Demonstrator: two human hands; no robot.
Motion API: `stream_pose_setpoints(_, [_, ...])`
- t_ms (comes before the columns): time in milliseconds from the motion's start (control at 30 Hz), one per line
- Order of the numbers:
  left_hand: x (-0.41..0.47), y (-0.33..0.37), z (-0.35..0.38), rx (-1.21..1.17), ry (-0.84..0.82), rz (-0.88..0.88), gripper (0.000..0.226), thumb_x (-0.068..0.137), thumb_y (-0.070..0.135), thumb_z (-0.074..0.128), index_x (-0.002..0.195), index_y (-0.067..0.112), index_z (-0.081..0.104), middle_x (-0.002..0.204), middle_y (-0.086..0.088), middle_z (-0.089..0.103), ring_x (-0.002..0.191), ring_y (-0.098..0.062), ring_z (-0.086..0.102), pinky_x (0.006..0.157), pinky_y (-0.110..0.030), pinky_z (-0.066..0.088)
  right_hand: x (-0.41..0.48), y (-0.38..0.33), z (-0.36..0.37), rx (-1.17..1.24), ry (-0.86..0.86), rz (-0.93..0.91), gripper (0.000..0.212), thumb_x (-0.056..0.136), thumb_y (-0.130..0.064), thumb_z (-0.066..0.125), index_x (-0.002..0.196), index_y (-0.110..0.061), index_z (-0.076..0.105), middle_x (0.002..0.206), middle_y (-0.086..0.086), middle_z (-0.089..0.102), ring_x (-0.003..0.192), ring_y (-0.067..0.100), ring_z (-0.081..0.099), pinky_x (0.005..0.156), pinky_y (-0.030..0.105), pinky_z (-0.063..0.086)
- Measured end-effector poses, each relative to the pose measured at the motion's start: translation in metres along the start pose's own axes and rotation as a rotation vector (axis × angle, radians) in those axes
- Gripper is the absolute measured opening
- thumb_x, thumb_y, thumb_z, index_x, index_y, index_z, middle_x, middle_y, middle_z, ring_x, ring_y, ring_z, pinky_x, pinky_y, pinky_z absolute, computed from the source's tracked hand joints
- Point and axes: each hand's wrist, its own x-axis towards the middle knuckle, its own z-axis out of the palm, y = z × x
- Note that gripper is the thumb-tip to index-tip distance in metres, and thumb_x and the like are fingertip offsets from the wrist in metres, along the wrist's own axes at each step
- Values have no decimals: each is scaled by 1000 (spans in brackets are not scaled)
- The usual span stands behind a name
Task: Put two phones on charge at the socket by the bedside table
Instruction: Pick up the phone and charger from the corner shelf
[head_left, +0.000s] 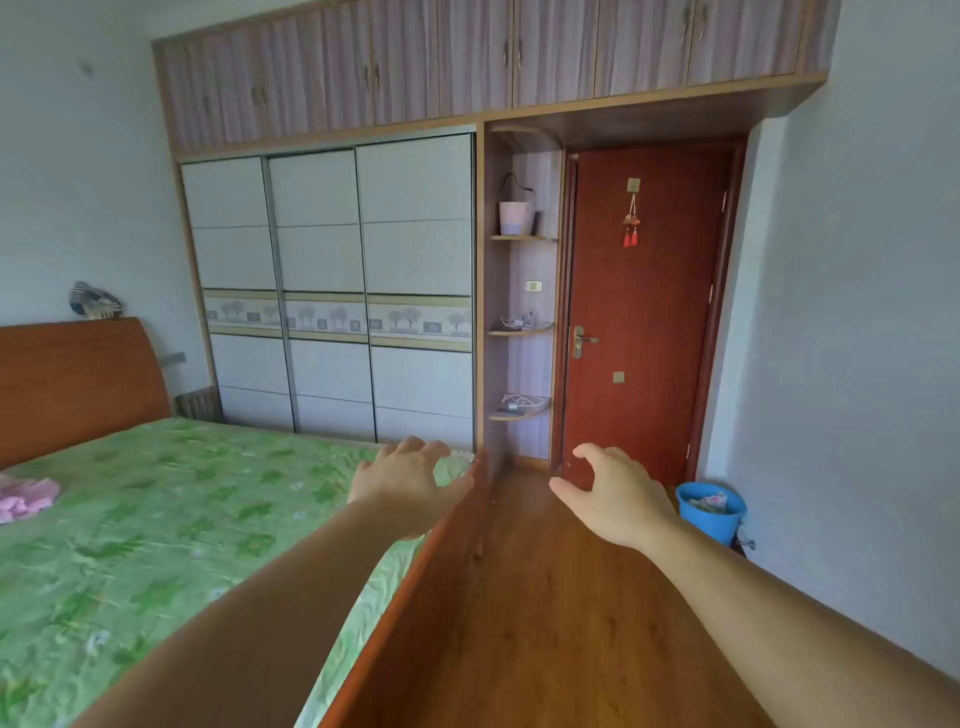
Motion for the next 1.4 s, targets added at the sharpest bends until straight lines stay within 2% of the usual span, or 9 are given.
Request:
stream_pose_setpoints(133, [62,-3,40,23,-35,1,63,88,69,34,140,34,44,147,4,43,135,-21,38,105,-44,33,55,24,27,-28,-26,20,57,89,-62,44,135,-29,43,138,-1,51,120,24,53,95,42,49])
stream_pose_setpoints(300, [177,-14,88,6,-61,2,58,89,66,38,138,35,45,145,2,44,134,-22,39,103,-43,35,165,52,72,-50,-36,42,58,88,-63,44,136,-29,43,138,-2,52,120,23,53,95,41,50])
stream_pose_setpoints(500, [320,-31,118,-17,-89,-28,60,90,66,37,140,35,43,148,4,42,135,-22,38,105,-42,33,303,75,108,-43,-71,60,58,89,-62,44,136,-28,43,137,-1,51,120,22,53,95,41,49])
stream_pose_setpoints(733, [452,-19,156,0,-101,7,57,89,66,38,137,35,45,142,3,46,131,-23,41,103,-42,36,432,113,133,-64,-69,77,53,89,-60,45,130,-26,47,131,0,54,115,23,54,93,39,49])
stream_pose_setpoints(900, [551,-11,200,28,-122,0,60,90,67,37,141,36,39,146,3,43,132,-22,40,105,-43,36,533,158,168,-58,-64,70,56,88,-61,45,133,-26,45,131,1,53,116,25,53,92,41,47])
stream_pose_setpoints(1033, [647,-1,239,38,-125,-28,61,90,66,38,143,34,39,148,4,40,133,-22,39,104,-43,38,635,203,205,-28,-74,32,62,87,-63,44,140,-29,40,140,-1,49,123,26,50,95,43,46])
stream_pose_setpoints(1200, [770,21,282,46,-157,-84,61,90,66,38,143,35,39,150,4,40,134,-22,40,106,-44,39,763,260,235,-2,-125,47,60,87,-62,45,138,-30,41,140,0,48,124,28,49,96,45,43])
stream_pose_setpoints(1400, [879,27,319,38,-192,-151,63,90,68,39,143,35,38,151,4,39,135,-23,39,107,-46,39,879,304,257,0,-175,31,58,87,-61,44,134,-28,44,137,2,50,122,29,50,93,43,42])
